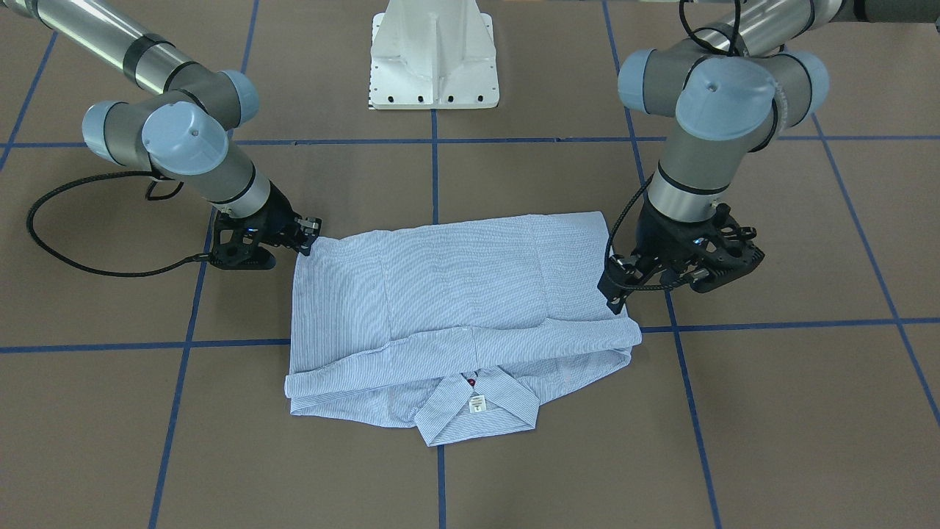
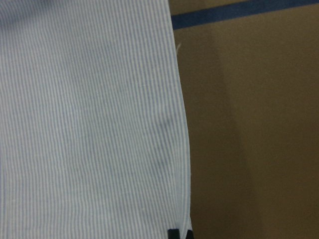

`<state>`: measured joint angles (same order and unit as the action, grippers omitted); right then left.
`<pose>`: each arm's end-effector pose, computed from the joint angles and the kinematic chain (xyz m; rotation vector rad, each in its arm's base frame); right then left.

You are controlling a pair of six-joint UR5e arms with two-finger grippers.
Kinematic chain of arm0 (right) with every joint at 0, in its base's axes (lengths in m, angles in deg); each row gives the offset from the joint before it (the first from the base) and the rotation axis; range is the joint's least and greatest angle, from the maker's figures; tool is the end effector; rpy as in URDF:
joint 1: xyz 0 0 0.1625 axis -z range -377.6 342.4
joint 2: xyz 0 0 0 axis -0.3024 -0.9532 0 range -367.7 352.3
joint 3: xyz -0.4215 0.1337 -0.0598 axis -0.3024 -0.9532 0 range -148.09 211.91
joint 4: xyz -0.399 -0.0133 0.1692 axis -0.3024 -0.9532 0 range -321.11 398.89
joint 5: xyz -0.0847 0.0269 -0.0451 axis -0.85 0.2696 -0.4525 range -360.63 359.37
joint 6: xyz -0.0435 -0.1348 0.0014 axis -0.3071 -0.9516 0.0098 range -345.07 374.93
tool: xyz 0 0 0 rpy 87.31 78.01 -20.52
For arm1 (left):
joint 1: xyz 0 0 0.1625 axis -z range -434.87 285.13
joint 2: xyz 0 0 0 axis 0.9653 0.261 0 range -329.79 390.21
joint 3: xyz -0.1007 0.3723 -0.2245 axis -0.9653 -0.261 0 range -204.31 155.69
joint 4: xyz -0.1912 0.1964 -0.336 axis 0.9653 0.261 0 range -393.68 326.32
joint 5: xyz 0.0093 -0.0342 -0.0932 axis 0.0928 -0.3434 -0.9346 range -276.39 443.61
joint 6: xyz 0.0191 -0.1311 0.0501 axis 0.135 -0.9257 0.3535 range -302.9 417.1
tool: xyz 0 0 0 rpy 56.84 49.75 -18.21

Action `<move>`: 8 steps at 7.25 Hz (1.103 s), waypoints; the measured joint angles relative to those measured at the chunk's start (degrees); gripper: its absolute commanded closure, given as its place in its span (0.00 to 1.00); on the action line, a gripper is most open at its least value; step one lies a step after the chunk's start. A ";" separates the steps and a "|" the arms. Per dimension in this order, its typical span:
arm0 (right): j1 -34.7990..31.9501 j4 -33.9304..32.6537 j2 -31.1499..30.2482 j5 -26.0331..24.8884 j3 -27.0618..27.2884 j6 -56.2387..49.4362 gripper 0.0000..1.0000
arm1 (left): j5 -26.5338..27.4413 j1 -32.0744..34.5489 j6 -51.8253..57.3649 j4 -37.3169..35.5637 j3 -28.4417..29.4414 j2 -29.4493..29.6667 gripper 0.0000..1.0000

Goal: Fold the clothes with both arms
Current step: 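Drag the folded shirt with the right gripper away from the left arm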

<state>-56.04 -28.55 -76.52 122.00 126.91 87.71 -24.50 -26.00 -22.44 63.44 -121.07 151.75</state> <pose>-0.5026 -0.4716 0.4003 -0.0862 -0.9787 0.0980 0.4084 -0.6034 0.3105 0.1304 0.8402 -0.5049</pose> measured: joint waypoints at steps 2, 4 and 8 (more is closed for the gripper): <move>-0.29 -0.11 -4.90 2.88 5.85 -0.01 1.00 | 0.02 -0.02 -0.17 0.00 0.00 0.10 0.00; -0.29 -0.14 -12.88 6.95 13.16 0.25 1.00 | 0.10 -0.07 -0.68 0.02 0.00 0.23 0.00; 4.05 -0.02 -31.40 10.99 26.15 1.30 1.00 | 0.40 -0.36 -2.73 0.09 -0.42 0.42 0.00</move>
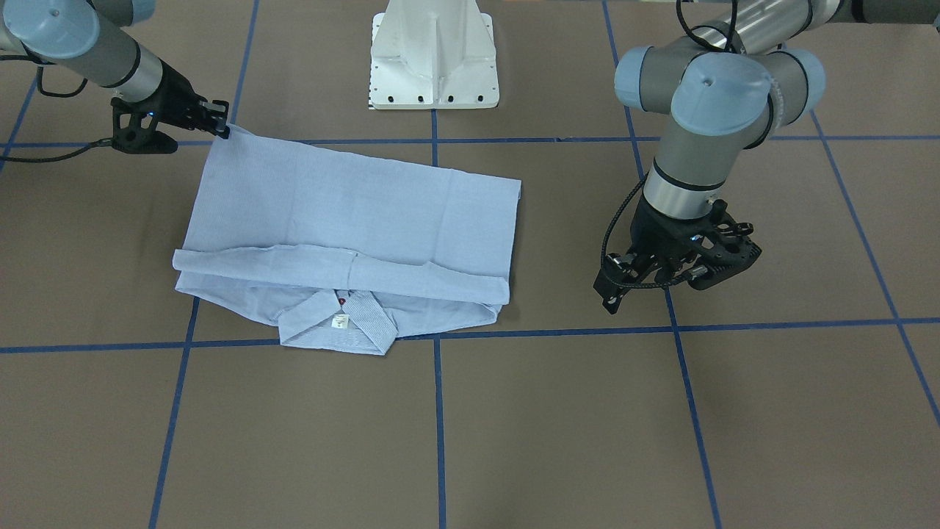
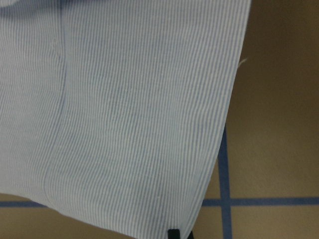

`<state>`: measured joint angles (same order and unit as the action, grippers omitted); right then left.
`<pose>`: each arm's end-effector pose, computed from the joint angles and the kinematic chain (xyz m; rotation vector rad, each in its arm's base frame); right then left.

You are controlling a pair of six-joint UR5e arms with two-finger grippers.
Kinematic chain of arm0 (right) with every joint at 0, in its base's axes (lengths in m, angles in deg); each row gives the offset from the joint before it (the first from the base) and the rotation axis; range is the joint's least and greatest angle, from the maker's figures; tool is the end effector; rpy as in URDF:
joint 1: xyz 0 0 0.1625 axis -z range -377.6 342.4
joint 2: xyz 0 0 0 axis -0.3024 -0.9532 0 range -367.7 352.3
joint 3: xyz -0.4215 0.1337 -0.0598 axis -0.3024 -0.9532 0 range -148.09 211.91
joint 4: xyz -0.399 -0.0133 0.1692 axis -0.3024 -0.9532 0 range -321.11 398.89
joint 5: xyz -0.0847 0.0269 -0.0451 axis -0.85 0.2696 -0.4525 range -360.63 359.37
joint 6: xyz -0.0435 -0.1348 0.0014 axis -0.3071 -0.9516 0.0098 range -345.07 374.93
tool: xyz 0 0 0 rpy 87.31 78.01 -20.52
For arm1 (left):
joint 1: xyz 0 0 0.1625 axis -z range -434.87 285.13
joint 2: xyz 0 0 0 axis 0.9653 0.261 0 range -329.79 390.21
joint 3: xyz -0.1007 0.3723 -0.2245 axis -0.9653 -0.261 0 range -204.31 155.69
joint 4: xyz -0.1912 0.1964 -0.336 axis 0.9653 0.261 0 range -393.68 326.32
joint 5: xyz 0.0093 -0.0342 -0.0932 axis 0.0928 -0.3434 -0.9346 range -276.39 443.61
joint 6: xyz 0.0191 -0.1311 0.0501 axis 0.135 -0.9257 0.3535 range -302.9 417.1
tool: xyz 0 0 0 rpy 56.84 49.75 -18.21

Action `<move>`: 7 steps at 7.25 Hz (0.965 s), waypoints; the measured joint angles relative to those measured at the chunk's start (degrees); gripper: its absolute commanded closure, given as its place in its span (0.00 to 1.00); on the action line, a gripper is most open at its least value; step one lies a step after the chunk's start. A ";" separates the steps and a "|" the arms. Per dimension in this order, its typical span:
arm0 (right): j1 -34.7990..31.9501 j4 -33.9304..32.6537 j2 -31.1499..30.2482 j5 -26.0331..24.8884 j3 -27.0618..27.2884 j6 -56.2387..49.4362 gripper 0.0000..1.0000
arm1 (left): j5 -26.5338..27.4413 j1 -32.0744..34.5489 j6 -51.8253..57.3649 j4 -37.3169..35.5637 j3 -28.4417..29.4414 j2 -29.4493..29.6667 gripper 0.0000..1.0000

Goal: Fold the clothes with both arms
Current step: 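Drag the folded shirt with the right gripper away from the left arm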

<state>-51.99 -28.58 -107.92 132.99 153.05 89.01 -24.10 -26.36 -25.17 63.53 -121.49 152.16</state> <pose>-0.3505 -0.2830 0.4602 -0.3474 -0.9564 0.0056 0.4112 -0.6011 0.3017 0.1222 0.8559 -0.5427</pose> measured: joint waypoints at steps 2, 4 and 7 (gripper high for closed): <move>6.08 0.12 -4.75 2.92 2.65 0.64 1.00 | 0.69 -0.30 -0.67 0.00 -0.32 -0.02 0.00; 13.29 0.16 -6.07 3.88 3.46 3.12 1.00 | 2.74 -1.00 -1.39 0.00 -1.05 -0.05 0.00; 22.18 0.22 -6.96 3.59 4.27 10.88 0.70 | 3.37 -1.87 -1.58 -0.08 -2.46 -0.14 0.00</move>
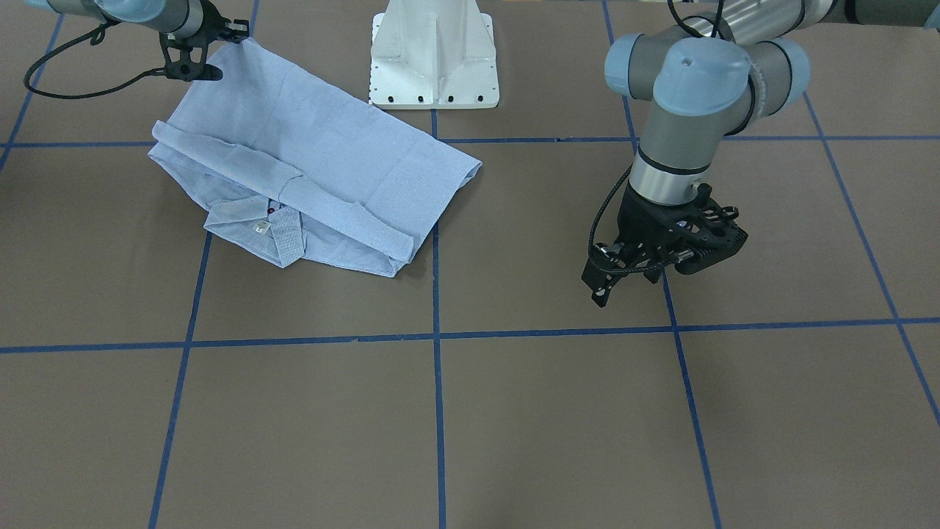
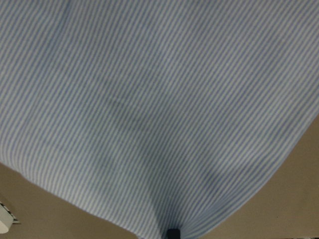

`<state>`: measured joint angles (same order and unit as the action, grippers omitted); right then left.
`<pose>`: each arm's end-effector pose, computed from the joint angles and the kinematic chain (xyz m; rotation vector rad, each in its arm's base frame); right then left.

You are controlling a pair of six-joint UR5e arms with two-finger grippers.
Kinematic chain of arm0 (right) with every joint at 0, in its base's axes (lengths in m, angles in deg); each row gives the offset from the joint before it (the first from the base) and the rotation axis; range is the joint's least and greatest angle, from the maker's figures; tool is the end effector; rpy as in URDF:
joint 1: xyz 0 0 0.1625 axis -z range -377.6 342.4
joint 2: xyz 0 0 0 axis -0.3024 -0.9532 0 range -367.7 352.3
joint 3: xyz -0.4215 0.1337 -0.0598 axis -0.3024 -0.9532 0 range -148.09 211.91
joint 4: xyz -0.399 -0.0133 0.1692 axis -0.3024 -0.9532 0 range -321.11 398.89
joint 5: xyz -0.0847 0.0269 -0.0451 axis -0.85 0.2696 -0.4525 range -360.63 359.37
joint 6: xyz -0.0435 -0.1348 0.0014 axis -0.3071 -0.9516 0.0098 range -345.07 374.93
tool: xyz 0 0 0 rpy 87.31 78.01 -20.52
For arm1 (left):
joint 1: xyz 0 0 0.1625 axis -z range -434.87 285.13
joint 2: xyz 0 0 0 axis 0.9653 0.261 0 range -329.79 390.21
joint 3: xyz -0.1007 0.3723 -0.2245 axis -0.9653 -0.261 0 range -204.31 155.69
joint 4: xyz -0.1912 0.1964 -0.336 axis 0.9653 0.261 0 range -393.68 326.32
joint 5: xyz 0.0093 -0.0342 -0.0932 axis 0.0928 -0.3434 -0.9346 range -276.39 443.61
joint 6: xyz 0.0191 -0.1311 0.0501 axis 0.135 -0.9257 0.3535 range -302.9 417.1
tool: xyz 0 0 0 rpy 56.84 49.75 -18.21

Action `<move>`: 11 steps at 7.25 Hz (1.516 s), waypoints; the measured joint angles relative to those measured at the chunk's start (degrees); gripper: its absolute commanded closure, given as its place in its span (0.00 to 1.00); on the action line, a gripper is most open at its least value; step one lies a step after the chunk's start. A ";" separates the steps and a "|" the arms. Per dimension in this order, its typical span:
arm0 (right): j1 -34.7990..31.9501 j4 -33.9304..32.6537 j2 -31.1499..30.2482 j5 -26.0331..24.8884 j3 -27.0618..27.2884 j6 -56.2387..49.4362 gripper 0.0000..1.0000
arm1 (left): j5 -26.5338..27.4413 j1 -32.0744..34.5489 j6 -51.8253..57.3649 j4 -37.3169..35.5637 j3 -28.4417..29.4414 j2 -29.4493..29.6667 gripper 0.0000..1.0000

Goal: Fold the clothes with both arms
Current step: 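Release the shirt and raise the right gripper while the left gripper lowers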

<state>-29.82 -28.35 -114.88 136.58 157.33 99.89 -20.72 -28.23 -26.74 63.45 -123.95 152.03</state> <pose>-0.3832 -0.1130 0.4669 -0.6759 -0.7826 -0.1806 0.4184 -0.5861 0.2845 0.1670 0.8717 -0.5544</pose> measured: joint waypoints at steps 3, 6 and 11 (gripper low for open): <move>-1.64 0.19 -0.40 -0.27 -0.04 1.76 0.00 | 0.09 -1.23 -0.08 0.01 -0.92 -0.08 0.00; -12.86 0.49 4.54 -0.34 -0.33 1.28 0.00 | 0.00 -3.95 -0.04 0.19 -2.44 -0.13 0.00; -35.85 0.53 14.27 -0.11 -0.27 -9.29 0.00 | -2.17 -11.83 -6.27 1.25 -8.58 -2.09 0.01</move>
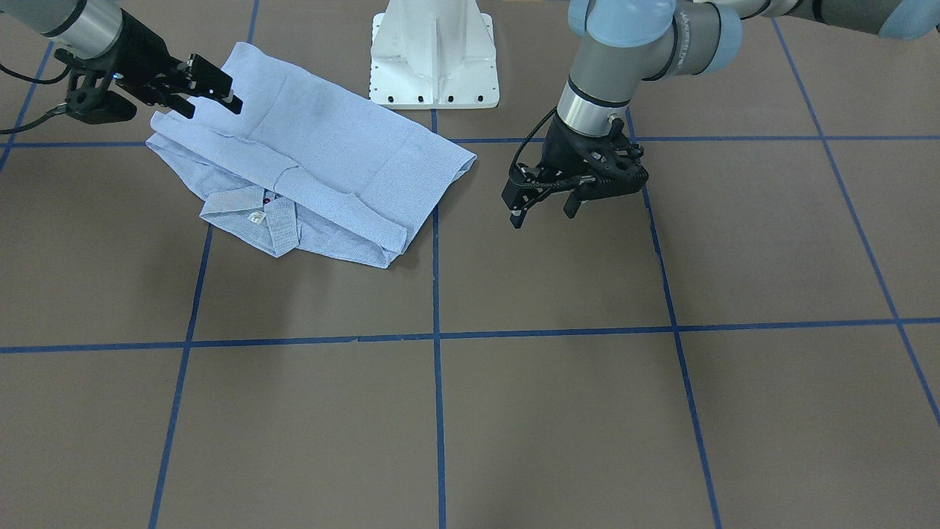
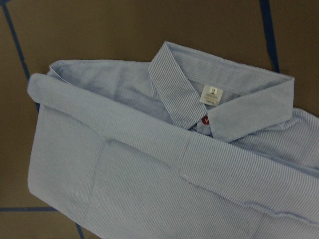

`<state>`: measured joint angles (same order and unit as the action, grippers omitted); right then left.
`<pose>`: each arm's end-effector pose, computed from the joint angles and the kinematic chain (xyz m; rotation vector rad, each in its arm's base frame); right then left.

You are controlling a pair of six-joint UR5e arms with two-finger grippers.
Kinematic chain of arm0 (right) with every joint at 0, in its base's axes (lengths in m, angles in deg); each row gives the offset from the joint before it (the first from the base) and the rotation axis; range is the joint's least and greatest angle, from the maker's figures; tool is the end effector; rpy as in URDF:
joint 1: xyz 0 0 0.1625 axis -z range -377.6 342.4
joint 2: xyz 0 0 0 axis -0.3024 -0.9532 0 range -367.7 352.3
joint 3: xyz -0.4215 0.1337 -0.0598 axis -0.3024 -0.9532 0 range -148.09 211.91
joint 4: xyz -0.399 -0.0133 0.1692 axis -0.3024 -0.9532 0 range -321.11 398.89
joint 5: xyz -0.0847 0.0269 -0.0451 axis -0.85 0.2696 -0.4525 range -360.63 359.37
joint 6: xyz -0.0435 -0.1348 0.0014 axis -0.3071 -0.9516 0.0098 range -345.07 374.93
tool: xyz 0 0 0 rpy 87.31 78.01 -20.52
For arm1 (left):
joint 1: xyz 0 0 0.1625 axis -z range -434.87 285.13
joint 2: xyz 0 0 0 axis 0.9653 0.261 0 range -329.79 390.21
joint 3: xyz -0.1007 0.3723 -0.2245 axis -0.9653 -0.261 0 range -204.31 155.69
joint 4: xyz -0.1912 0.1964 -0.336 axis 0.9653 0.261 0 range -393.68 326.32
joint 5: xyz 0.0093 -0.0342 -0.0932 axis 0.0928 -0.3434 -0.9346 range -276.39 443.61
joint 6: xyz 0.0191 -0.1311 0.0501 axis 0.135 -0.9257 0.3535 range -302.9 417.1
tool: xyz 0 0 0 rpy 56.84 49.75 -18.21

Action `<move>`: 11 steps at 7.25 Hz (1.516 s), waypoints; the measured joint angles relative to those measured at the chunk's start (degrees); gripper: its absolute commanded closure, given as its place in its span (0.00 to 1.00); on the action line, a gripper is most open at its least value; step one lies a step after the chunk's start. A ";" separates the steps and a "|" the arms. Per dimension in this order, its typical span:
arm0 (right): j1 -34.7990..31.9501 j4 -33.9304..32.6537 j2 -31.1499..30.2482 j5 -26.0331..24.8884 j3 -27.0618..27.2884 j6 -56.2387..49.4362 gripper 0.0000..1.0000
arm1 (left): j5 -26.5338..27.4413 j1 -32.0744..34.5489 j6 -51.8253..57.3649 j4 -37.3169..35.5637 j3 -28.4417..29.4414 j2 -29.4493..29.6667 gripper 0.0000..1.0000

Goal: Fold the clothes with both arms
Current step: 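Release the shirt and raise the right gripper while the left gripper lowers, then grasp the shirt's side edge nearest the left gripper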

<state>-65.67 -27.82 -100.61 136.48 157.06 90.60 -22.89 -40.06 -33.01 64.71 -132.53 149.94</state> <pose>-0.2869 -0.3636 0.3604 -0.1723 -1.1636 0.1215 0.4937 -0.4566 0.2359 0.0392 1.0180 -0.4149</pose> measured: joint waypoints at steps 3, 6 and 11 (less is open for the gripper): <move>-6.68 -0.08 3.57 -0.29 -2.86 -4.07 0.00 | 0.45 -11.87 -15.17 3.01 -0.54 -0.83 0.03; -8.65 -0.09 4.26 -0.34 -3.21 -4.29 0.00 | 2.67 -17.13 -18.87 4.03 3.63 -0.62 0.06; -8.97 -0.09 4.23 -0.35 -2.90 -4.22 0.00 | 2.97 -18.58 -19.20 5.92 6.56 0.36 0.07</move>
<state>-74.64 -27.91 -96.38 136.13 154.15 86.38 -19.93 -58.63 -52.20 70.63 -125.97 150.30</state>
